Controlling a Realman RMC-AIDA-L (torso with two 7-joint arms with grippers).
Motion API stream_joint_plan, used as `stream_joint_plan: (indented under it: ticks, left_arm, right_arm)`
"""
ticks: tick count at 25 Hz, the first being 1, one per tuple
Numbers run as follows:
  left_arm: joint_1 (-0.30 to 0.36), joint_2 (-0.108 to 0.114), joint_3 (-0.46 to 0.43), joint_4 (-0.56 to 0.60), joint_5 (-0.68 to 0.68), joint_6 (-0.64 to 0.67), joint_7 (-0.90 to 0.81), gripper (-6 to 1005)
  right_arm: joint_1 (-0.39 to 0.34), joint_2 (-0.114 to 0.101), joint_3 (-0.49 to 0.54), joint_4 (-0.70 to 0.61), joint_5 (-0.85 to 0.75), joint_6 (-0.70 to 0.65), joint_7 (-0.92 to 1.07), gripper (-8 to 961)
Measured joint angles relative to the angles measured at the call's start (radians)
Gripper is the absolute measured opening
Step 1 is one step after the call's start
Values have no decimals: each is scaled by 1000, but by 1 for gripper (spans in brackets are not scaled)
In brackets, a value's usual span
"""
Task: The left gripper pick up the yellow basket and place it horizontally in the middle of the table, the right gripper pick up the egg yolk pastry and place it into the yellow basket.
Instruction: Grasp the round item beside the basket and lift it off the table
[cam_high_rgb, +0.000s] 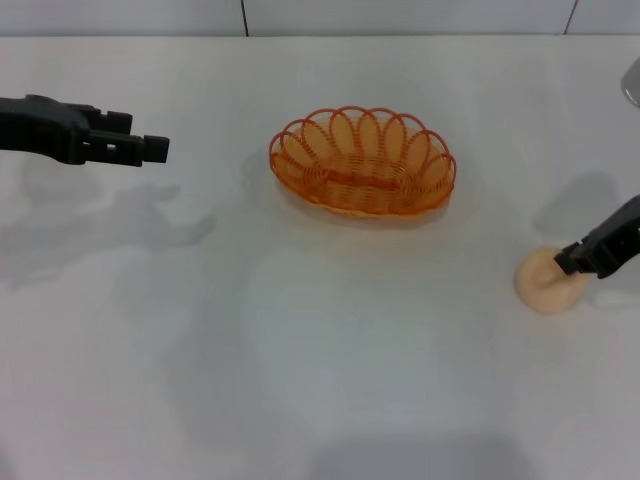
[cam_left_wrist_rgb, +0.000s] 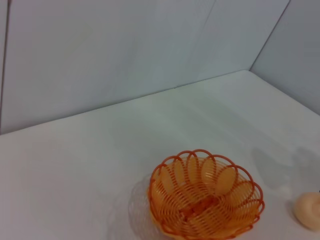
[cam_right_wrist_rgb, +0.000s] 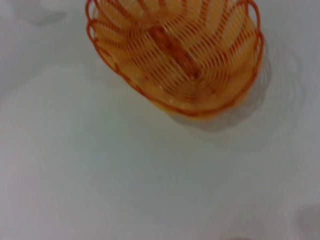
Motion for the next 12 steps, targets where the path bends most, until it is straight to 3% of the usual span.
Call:
stream_joint_plan:
  ticks: [12]
  left_arm:
    - [11,-1,-1,0,-2,-13,10,818]
  right_arm:
    - [31,0,-6,-72,89,-5,-7,18]
